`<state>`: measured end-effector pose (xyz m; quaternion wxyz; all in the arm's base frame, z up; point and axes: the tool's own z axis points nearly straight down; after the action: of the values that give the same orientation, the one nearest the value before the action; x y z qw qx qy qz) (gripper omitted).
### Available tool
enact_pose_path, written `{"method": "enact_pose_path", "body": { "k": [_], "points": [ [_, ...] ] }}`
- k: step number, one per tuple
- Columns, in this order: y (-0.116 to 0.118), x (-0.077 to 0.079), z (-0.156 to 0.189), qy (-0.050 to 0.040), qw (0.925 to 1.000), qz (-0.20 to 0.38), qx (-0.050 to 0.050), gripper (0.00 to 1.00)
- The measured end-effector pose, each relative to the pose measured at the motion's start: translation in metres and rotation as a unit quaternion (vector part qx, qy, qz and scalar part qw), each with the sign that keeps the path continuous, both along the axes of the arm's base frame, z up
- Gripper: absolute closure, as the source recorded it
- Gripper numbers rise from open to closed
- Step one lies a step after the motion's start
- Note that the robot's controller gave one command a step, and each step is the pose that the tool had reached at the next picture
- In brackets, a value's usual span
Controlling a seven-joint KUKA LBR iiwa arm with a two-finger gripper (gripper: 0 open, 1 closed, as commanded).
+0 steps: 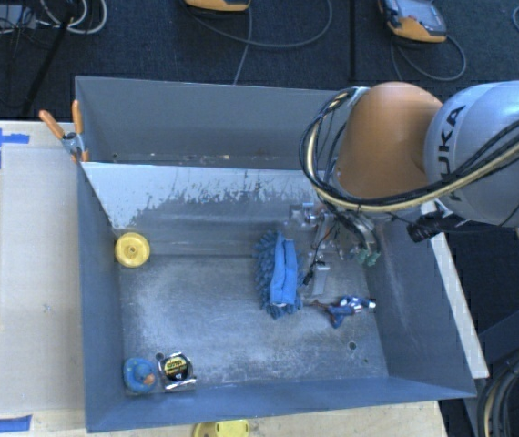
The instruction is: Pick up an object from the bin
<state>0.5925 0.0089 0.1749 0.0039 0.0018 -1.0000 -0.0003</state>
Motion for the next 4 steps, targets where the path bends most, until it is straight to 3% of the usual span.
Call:
{"method": "enact_pose_path", "body": {
  "k": [1, 2, 3, 4],
  "points": [
    [0.000, 0.001, 0.005, -0.0038, 1.0000, 0.000, 0.000, 0.00],
    [0.007, 0.010, -0.022, -0.0079, 0.9992, 0.039, 0.000, 0.00],
    [0.025, 0.013, -0.056, -0.0034, 0.9894, 0.145, 0.001, 0.00],
    [0.005, 0.006, -0.087, -0.0038, 0.9692, 0.246, 0.002, 1.00]
  ]
}}
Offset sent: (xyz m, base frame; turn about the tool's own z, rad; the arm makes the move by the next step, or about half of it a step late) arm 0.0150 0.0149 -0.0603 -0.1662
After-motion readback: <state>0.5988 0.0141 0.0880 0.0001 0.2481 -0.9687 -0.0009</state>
